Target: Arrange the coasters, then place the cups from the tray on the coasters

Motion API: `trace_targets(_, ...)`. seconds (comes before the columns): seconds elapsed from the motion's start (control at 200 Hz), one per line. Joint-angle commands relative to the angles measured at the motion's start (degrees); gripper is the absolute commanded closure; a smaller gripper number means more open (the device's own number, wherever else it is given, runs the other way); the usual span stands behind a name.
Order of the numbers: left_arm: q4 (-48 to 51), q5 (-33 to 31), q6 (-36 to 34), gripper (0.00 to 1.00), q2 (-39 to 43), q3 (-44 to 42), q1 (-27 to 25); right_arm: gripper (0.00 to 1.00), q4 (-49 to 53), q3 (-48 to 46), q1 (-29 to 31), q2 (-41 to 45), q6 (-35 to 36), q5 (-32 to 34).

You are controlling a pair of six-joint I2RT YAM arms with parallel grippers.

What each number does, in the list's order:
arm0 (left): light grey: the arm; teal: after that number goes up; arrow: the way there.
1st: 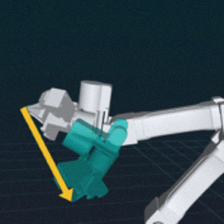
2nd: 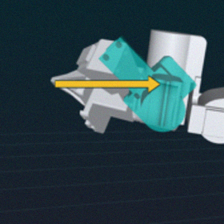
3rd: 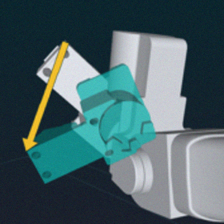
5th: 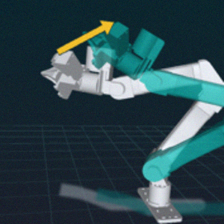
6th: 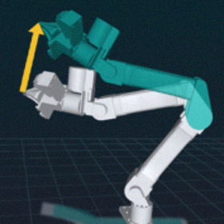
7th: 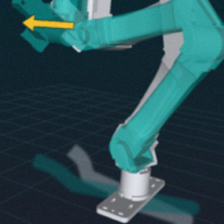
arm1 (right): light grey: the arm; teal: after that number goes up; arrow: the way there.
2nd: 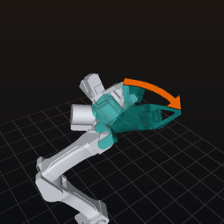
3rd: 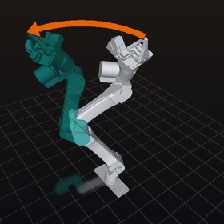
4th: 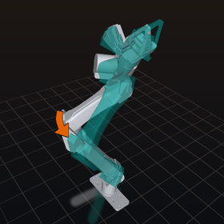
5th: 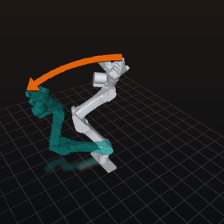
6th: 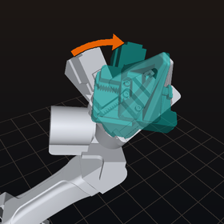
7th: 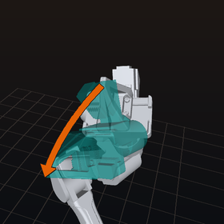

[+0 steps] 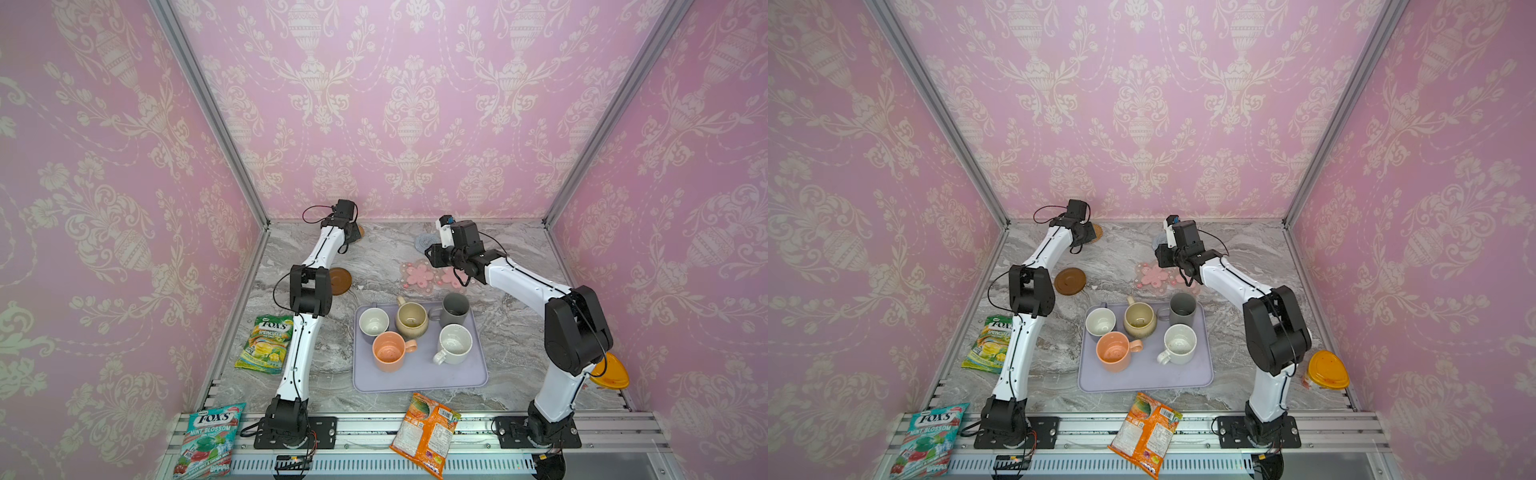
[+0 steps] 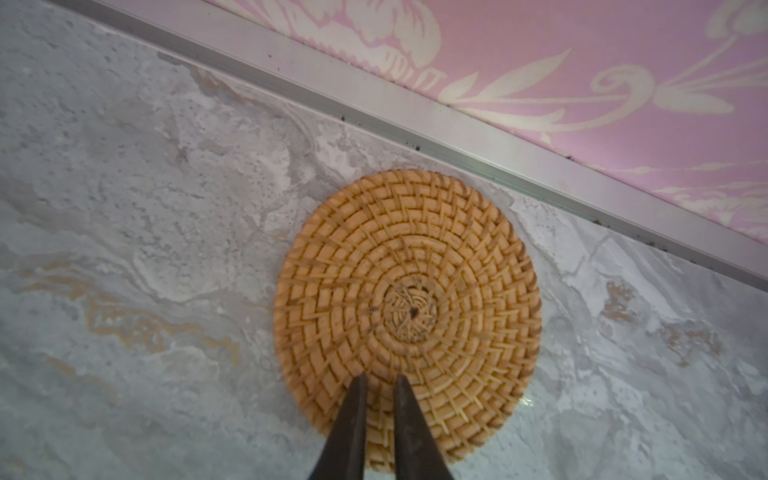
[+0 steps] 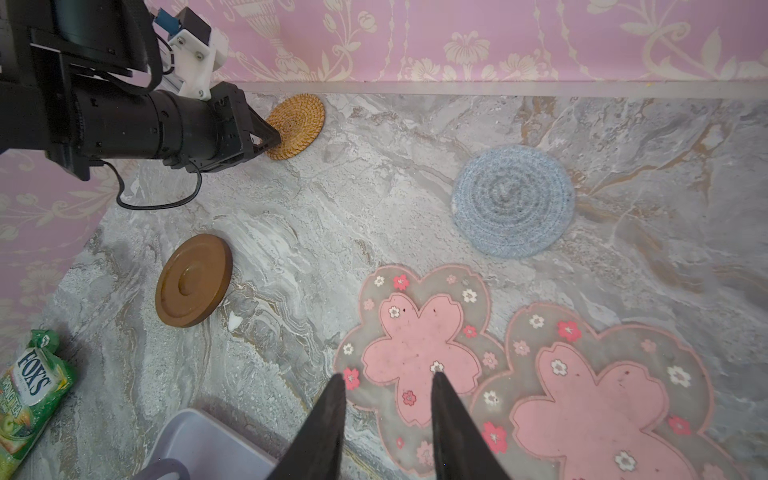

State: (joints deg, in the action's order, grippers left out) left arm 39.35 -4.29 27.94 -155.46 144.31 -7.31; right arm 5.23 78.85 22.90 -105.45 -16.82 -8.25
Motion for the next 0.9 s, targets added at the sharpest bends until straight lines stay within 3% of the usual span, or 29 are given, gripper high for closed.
trace_targets(0.0, 5.56, 6.64, -0.26, 0.84, 3.09, -9.21, -1.57, 0.63, -0.53, 2.85, 0.82, -2.48, -3.62, -2.32)
trace_targets(0.23, -8.87, 17.57, 4.53, 0.83, 15.88, -35.17, -2.25, 0.63, -0.46, 5.82, 2.72, -6.14, -5.52, -3.48)
trace_targets(0.315, -12.93, 20.93, 5.86, 0.84, 18.99, -41.19, -2.33, 0.64, -0.58, 6.91, 3.34, -7.38, -6.27, -3.83)
trace_targets(0.585, -20.38, 26.65, 7.33, 0.83, 28.18, -49.10, -2.73, 0.66, -0.60, 13.30, 6.95, -13.78, -8.38, -5.00)
trace_targets(0.896, -24.48, 26.46, 4.74, 0.83, 41.68, -53.00, -1.41, 0.75, 3.13, 27.27, 10.37, -25.42, -10.37, -7.90)
